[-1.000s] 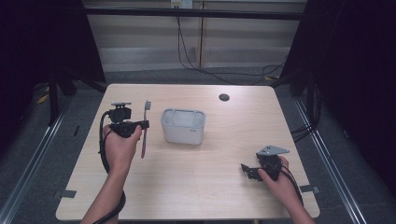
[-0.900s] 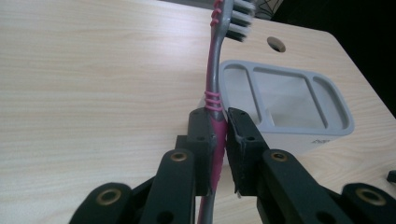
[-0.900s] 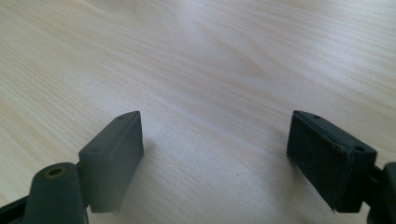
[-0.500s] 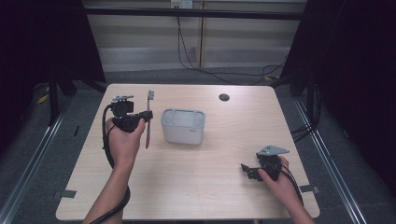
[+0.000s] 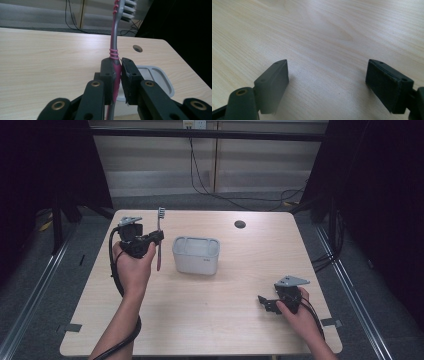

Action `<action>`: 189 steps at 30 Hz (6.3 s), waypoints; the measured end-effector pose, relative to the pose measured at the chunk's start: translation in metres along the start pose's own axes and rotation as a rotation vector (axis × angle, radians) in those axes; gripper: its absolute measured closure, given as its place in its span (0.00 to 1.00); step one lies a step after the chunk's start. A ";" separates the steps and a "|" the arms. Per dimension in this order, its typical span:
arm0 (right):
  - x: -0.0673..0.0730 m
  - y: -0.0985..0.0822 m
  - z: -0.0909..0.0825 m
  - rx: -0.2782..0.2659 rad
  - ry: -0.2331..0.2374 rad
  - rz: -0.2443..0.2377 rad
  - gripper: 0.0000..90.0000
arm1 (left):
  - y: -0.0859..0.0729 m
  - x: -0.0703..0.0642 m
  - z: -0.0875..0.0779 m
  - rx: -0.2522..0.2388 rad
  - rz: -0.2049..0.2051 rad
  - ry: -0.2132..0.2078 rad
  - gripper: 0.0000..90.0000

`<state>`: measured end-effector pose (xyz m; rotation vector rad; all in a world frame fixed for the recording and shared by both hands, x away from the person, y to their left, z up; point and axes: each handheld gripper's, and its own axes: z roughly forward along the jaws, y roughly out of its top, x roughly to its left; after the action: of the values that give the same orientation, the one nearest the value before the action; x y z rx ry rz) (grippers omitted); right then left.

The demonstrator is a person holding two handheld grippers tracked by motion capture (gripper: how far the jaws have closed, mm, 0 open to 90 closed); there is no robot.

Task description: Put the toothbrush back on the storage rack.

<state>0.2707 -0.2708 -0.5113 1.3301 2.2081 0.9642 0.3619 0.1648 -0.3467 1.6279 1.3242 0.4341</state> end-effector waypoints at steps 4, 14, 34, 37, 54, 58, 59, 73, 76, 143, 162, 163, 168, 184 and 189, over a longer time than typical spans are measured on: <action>0.000 0.000 0.000 0.000 0.000 -0.002 0.20 | 0.000 -0.002 0.002 -0.012 0.014 0.000 0.89; 0.000 0.000 0.000 0.000 0.000 0.000 0.20 | 0.007 -0.007 0.004 -0.053 0.034 -0.014 0.89; 0.000 0.000 0.000 0.000 0.000 0.000 0.20 | 0.019 -0.020 0.017 -0.090 0.055 -0.030 0.89; 0.000 0.000 0.000 0.000 0.000 0.000 0.20 | 0.019 -0.020 0.021 -0.088 0.049 -0.024 0.89; 0.000 0.000 0.000 0.000 0.000 0.003 0.20 | 0.026 -0.025 0.033 -0.103 0.048 -0.028 0.89; 0.000 0.000 0.000 0.000 0.000 0.002 0.20 | 0.027 -0.027 0.037 -0.108 0.044 -0.028 0.89; 0.000 0.000 0.000 0.000 0.000 0.002 0.20 | 0.028 -0.027 0.037 -0.105 0.051 -0.028 0.89; 0.000 0.000 0.000 0.000 0.000 0.002 0.20 | 0.029 -0.032 0.052 -0.104 0.064 -0.030 0.89; 0.000 0.000 0.000 0.000 0.001 0.002 0.20 | 0.029 -0.033 0.055 -0.103 0.067 -0.026 0.89; 0.000 0.000 0.000 0.001 0.006 -0.005 0.20 | 0.003 -0.022 0.071 -0.050 0.047 0.008 0.88; 0.000 0.000 0.000 0.001 0.006 -0.006 0.20 | -0.013 -0.019 0.075 -0.023 0.039 0.008 0.88; 0.000 0.000 0.000 0.001 0.006 -0.006 0.20 | -0.013 -0.019 0.075 -0.022 0.037 0.007 0.88; 0.000 0.000 -0.001 0.002 0.006 -0.004 0.20 | -0.016 -0.018 0.076 -0.012 0.041 0.012 0.88; 0.000 0.000 -0.001 0.002 0.005 -0.003 0.20 | -0.023 -0.015 0.078 0.031 0.038 0.021 0.88; 0.000 0.000 -0.001 0.002 0.006 -0.004 0.20 | -0.025 -0.014 0.079 0.048 0.034 0.024 0.88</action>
<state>0.2701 -0.2709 -0.5112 1.3256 2.2158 0.9653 0.4030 0.1156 -0.4019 1.6914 1.3355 0.4470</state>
